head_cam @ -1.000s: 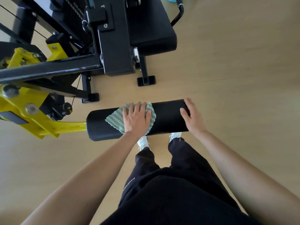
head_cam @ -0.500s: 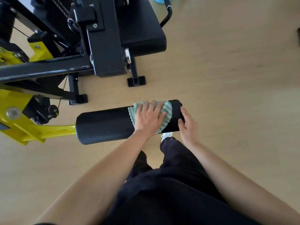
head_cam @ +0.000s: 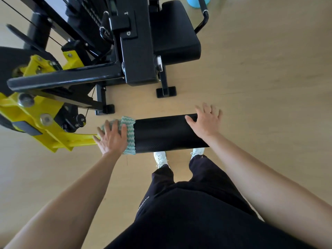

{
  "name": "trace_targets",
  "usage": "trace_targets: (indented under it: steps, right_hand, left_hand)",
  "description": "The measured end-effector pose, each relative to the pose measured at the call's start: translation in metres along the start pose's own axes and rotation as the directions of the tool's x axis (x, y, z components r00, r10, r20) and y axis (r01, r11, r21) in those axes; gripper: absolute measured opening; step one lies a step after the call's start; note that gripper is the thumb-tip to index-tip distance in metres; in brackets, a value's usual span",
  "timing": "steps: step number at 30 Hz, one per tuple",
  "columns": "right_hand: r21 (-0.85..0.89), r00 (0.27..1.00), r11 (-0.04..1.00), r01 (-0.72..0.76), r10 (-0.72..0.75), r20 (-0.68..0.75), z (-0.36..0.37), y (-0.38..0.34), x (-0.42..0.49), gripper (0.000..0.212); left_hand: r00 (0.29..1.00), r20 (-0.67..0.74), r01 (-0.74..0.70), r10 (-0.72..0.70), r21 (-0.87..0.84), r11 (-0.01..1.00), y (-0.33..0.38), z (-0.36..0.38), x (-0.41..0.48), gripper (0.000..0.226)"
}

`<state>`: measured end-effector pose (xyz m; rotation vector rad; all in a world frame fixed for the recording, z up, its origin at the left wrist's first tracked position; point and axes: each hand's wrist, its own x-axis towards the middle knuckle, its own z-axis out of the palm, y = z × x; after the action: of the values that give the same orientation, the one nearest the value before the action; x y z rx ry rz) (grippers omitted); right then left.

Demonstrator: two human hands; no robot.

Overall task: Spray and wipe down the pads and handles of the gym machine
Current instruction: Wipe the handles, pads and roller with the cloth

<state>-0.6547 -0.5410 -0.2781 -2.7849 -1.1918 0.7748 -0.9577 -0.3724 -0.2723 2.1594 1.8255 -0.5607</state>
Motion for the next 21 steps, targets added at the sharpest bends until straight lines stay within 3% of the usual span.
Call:
trace_targets:
  steps: [3,6,15,18,21]
  right_hand:
    - [-0.019,0.992,0.999,-0.045,0.046,0.116,-0.001,0.01,0.006,0.075]
    - [0.011,0.998,1.0,0.008,-0.009,0.067,0.004,0.018,-0.003,0.072]
    - [0.115,0.988,0.982,0.147,-0.14,-0.072,0.022,0.044,-0.055,0.069]
    - [0.166,0.978,0.967,0.194,-0.177,-0.107,0.026,0.052,-0.069,0.072]
    - [0.252,0.951,0.934,0.255,-0.195,-0.239,0.034,0.062,-0.074,0.07]
  left_hand:
    - [0.998,0.038,0.044,-0.045,0.017,0.999,0.01,-0.002,0.003,0.062]
    - [0.999,0.045,0.011,-0.011,0.017,1.0,0.027,-0.001,0.002,0.059]
    - [0.932,0.029,-0.36,0.361,-0.011,0.933,0.109,0.006,-0.027,0.056]
    - [0.886,0.033,-0.463,0.463,-0.023,0.886,0.145,0.012,-0.041,0.052]
    - [0.809,0.033,-0.587,0.587,0.001,0.809,0.182,0.016,-0.058,0.051]
